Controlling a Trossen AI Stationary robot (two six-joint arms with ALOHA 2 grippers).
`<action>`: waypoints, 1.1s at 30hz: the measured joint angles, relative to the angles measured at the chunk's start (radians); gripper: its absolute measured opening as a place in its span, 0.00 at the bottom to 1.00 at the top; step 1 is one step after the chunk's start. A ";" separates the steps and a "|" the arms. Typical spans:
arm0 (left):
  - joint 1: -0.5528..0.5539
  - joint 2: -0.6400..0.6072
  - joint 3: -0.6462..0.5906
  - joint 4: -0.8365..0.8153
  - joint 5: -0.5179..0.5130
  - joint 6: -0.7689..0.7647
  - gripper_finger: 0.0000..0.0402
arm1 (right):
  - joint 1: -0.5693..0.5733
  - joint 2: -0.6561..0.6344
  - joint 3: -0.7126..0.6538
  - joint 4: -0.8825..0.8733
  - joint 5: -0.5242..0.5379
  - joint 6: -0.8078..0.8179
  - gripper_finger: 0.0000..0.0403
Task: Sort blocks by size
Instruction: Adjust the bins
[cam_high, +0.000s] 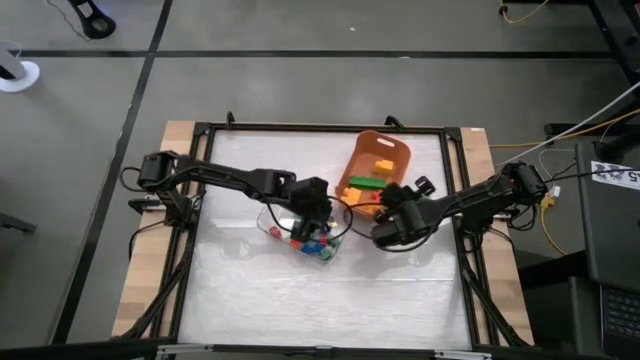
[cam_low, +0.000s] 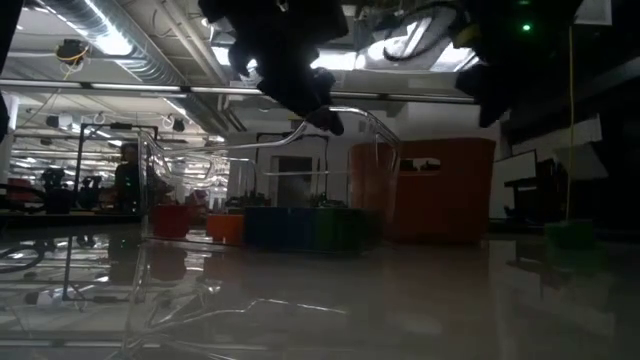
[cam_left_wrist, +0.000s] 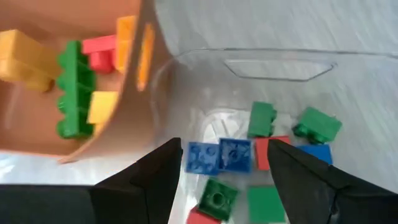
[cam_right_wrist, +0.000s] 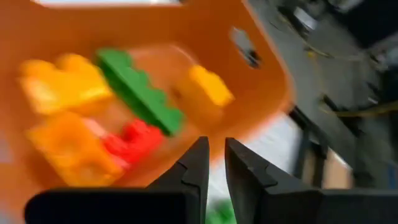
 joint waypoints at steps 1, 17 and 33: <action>-0.003 0.002 -0.009 0.008 0.000 -0.001 0.56 | 0.000 0.000 0.000 0.049 0.005 -0.036 0.13; 0.072 0.033 -0.125 0.132 -0.080 -0.057 0.56 | -0.001 0.000 -0.025 0.437 -0.271 -0.439 0.13; 0.104 0.018 -0.091 0.135 -0.102 -0.002 0.56 | -0.001 0.000 -0.024 0.408 -0.328 -0.493 0.13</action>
